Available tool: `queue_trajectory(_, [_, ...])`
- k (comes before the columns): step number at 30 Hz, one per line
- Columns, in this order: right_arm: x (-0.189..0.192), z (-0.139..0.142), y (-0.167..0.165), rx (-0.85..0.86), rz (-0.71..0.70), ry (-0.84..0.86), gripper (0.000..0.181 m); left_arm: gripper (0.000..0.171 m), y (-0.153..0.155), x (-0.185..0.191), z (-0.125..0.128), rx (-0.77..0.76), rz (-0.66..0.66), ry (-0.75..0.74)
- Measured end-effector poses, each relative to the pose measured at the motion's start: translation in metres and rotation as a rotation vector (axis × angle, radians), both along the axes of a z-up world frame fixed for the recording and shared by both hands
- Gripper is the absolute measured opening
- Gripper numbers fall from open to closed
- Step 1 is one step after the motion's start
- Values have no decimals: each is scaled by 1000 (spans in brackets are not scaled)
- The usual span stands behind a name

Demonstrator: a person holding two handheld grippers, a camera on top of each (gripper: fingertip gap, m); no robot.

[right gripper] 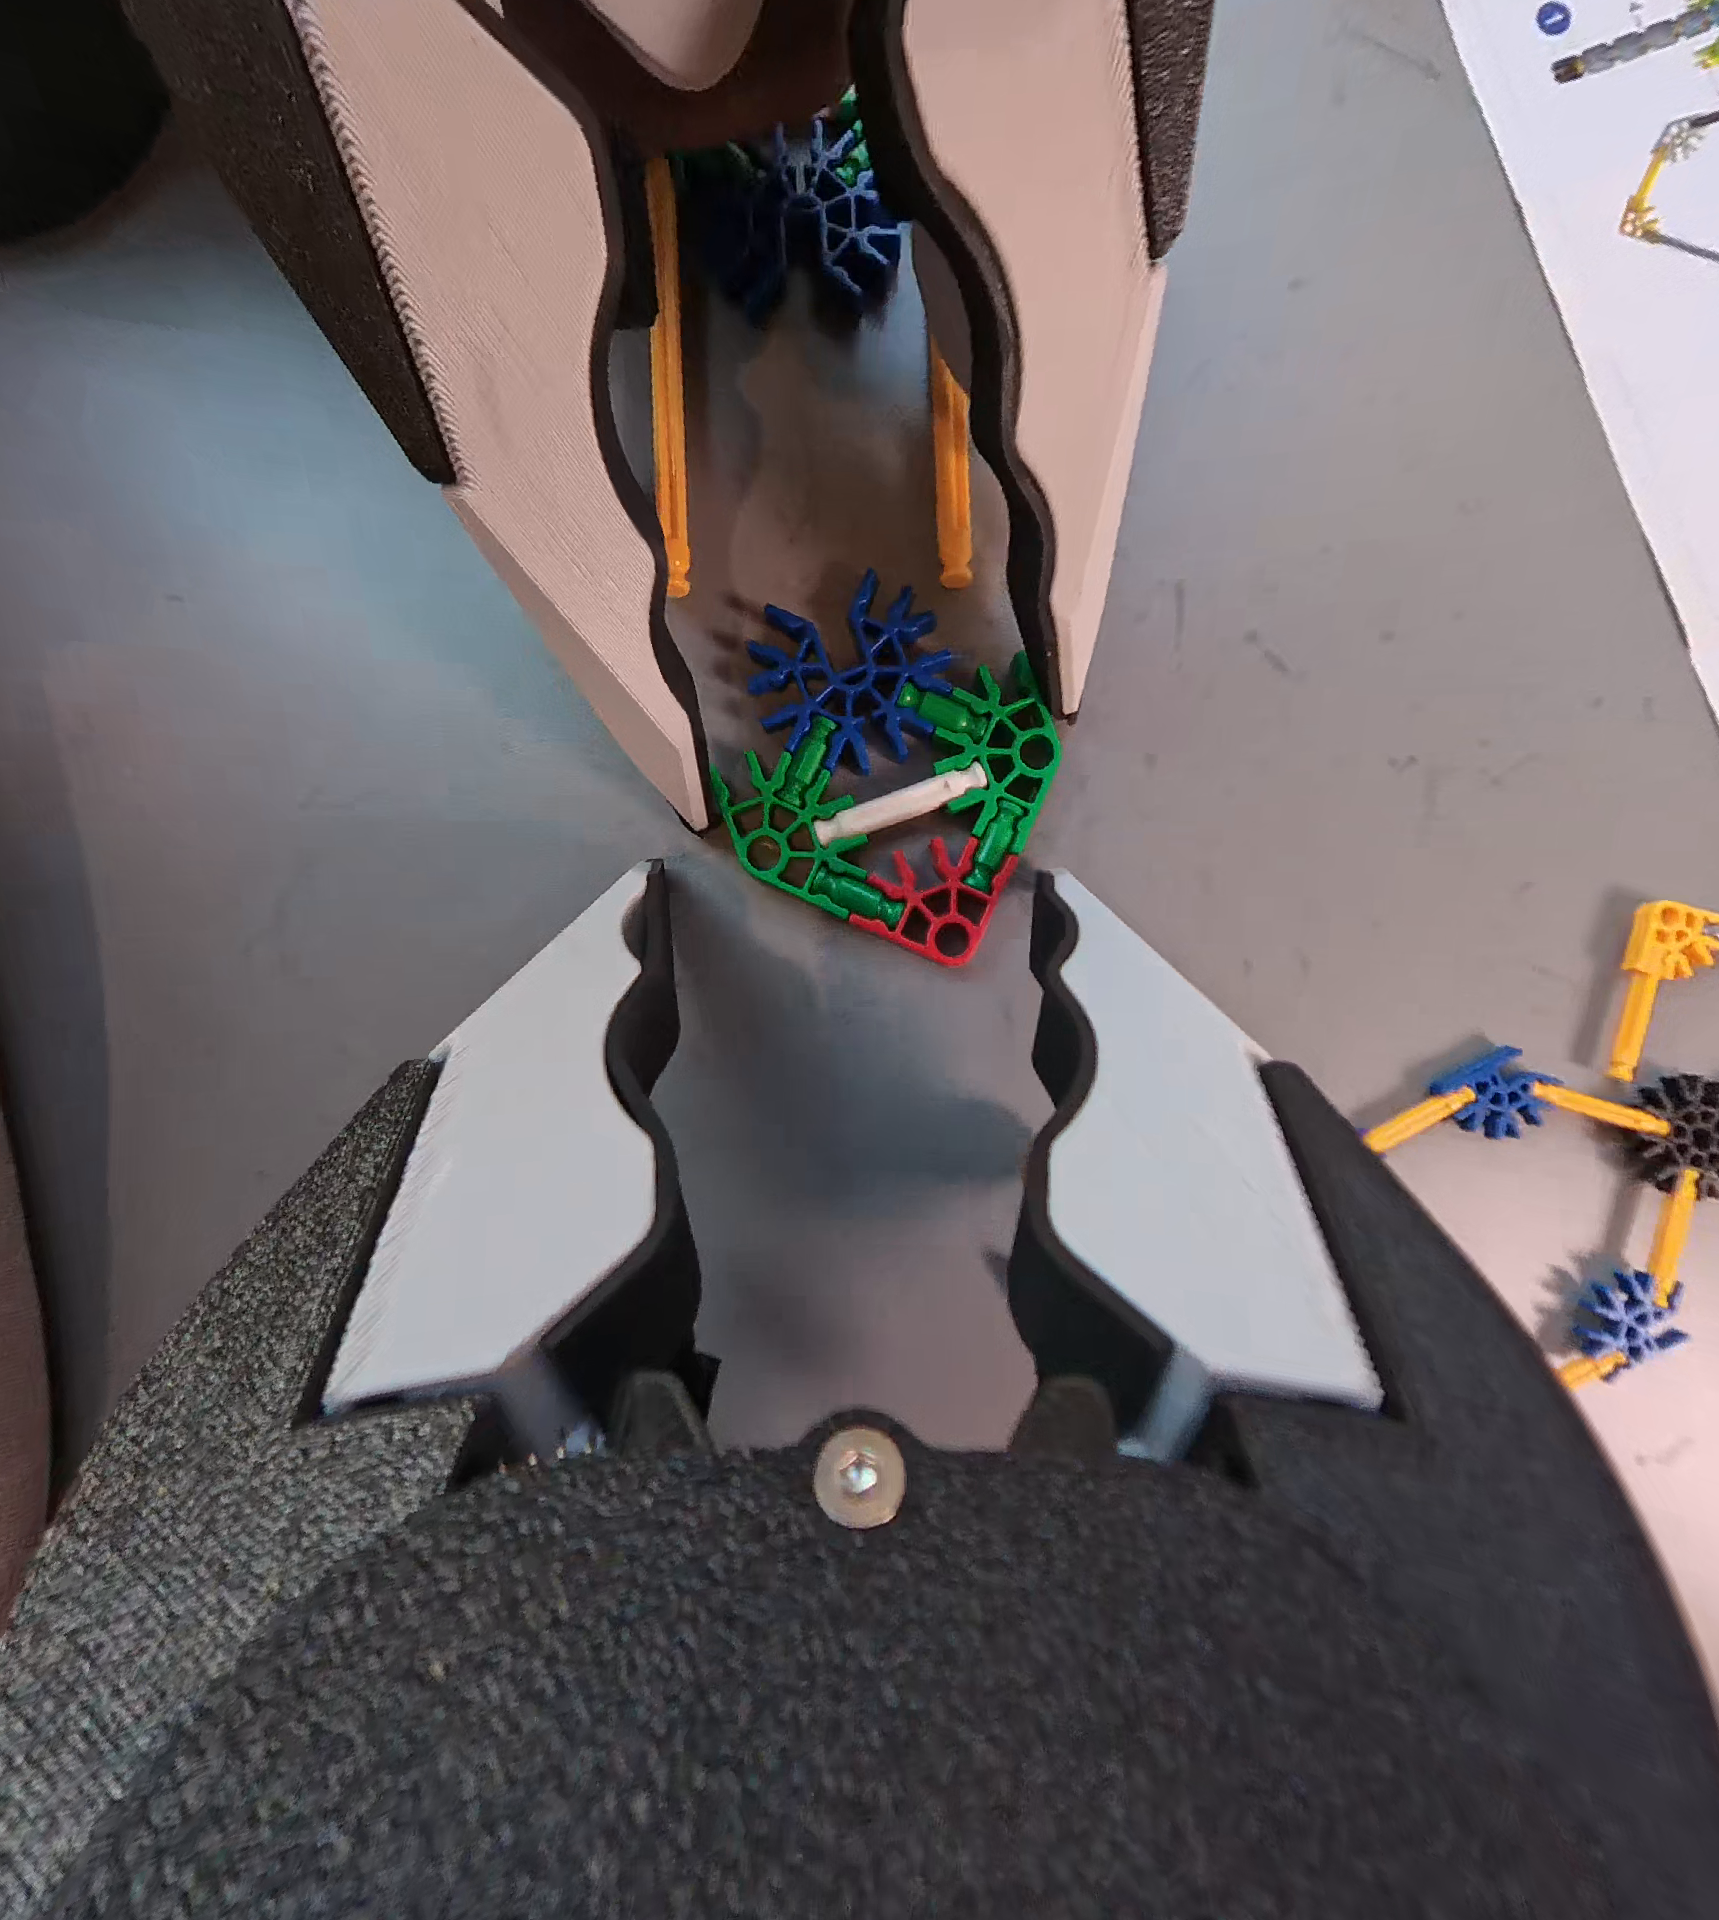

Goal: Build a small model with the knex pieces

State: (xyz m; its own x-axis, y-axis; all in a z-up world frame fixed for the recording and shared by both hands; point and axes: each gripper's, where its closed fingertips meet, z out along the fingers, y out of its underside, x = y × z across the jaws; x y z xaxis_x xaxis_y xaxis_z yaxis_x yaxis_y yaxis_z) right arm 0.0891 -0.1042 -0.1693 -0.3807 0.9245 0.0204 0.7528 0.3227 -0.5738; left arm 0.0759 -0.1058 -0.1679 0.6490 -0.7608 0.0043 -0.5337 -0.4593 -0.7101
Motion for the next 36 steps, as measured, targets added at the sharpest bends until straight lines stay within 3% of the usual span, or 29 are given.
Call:
queue_trajectory(8, [-7, 0, 3, -7, 81, -57, 63, 70, -5, -29, 23, 65, 23, -19])
queue_trajectory(15, [-18, -1, -2, 2, 131, -32, 71, 84, -44, -73, 2, -121, 45, -6])
queue_trajectory(25, [-18, 0, 9, -12, 92, -4, 63, 62, -38, -77, -1, -91, 83, 89])
queue_trajectory(36, [-20, 1, 16, -28, 69, 7, 63, 62, -27, -56, -1, -83, 106, 83])
